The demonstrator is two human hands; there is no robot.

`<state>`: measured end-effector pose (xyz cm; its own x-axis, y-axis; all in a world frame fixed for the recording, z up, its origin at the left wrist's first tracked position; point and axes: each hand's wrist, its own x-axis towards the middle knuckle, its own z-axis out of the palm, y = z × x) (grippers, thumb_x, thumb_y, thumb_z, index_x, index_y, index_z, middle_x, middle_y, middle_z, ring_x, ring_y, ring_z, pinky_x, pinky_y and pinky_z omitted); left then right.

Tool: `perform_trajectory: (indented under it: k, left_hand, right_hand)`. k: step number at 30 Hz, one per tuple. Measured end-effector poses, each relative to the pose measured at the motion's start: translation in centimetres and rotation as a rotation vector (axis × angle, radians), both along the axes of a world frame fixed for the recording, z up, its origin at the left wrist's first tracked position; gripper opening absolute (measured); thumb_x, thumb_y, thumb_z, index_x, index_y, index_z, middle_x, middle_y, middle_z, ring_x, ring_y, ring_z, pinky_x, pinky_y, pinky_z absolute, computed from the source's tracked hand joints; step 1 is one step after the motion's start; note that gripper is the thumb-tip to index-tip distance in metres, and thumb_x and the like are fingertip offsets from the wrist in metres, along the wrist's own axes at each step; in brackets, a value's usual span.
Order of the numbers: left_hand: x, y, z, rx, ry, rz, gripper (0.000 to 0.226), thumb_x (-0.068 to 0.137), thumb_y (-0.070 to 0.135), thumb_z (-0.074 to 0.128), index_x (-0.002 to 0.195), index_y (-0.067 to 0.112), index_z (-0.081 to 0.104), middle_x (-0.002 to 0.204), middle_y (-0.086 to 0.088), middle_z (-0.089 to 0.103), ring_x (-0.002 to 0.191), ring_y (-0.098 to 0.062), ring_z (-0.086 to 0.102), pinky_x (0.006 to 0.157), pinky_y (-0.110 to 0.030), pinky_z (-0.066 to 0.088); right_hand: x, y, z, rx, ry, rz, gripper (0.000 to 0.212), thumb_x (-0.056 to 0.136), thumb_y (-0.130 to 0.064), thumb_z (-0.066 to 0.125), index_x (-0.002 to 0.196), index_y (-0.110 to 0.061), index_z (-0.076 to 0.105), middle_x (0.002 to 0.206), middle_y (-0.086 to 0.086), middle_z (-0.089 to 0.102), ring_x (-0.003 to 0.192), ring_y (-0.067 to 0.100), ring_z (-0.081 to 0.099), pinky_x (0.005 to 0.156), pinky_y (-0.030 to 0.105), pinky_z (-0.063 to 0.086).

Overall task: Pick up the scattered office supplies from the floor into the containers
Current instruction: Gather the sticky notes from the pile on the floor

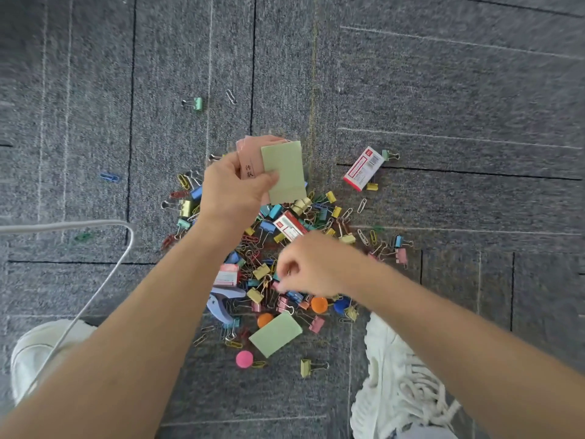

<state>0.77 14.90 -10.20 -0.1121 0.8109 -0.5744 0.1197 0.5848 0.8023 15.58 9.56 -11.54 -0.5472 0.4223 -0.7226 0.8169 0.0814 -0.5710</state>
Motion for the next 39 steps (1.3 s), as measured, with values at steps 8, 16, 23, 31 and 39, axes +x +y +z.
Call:
perform_trajectory:
  k: [8,16,23,31,39]
  left_hand:
    - [-0.7,-4.4,0.4,0.029,-0.034,0.043,0.032,0.087,0.000,0.069,0.091,0.032,0.067,0.084,0.013,0.069,0.071,0.005,0.066,0.056,-0.010,0.050]
    - [-2.5,-7.8,-0.5,0.017,0.002,0.240,0.020,0.084,0.006,0.073,0.100,0.017,0.071,0.089,0.000,0.074,0.086,-0.019,0.072,0.078,-0.044,0.061]
    - [-1.4,-8.1,0.5,-0.005,-0.255,0.230,0.021,0.085,0.001,0.071,0.093,0.021,0.068,0.081,0.007,0.076,0.081,-0.015,0.073,0.061,-0.027,0.059]
    - [-1.0,-7.8,0.1,-0.089,-0.401,0.290,0.018,0.083,0.004,0.072,0.095,0.017,0.068,0.088,0.000,0.077,0.081,-0.020,0.075,0.061,-0.028,0.059]
    - [-1.6,-6.2,1.1,-0.080,-0.336,0.304,0.008,0.085,0.015,0.072,0.093,0.013,0.070,0.093,-0.006,0.075,0.085,-0.020,0.071,0.069,-0.032,0.058]
  right_hand:
    - [-4.5,-9.1,-2.9,0.496,-0.143,0.651,0.024,0.092,-0.007,0.058,0.114,-0.012,0.063,0.103,0.007,0.058,0.091,0.027,0.059,0.063,0.035,0.039]
    - [0.7,-2.6,2.4,-0.063,0.184,-0.439,0.010,0.090,-0.028,0.070,0.083,-0.022,0.074,0.056,-0.010,0.059,0.047,0.007,0.043,0.046,0.016,0.037]
    - [1.9,0.0,2.3,0.156,0.330,-0.865,0.023,0.100,-0.019,0.057,0.091,-0.032,0.073,0.069,0.018,0.069,0.050,0.016,0.058,0.051,0.033,0.046]
    - [0.3,0.1,1.3,0.133,0.260,-0.954,0.020,0.098,-0.027,0.060,0.107,-0.016,0.075,0.071,-0.013,0.069,0.055,0.009,0.060,0.052,0.020,0.046]
    - [-1.0,1.6,2.9,0.078,0.359,-1.082,0.016,0.096,-0.021,0.064,0.080,-0.023,0.068,0.076,-0.010,0.068,0.070,0.001,0.060,0.065,0.022,0.048]
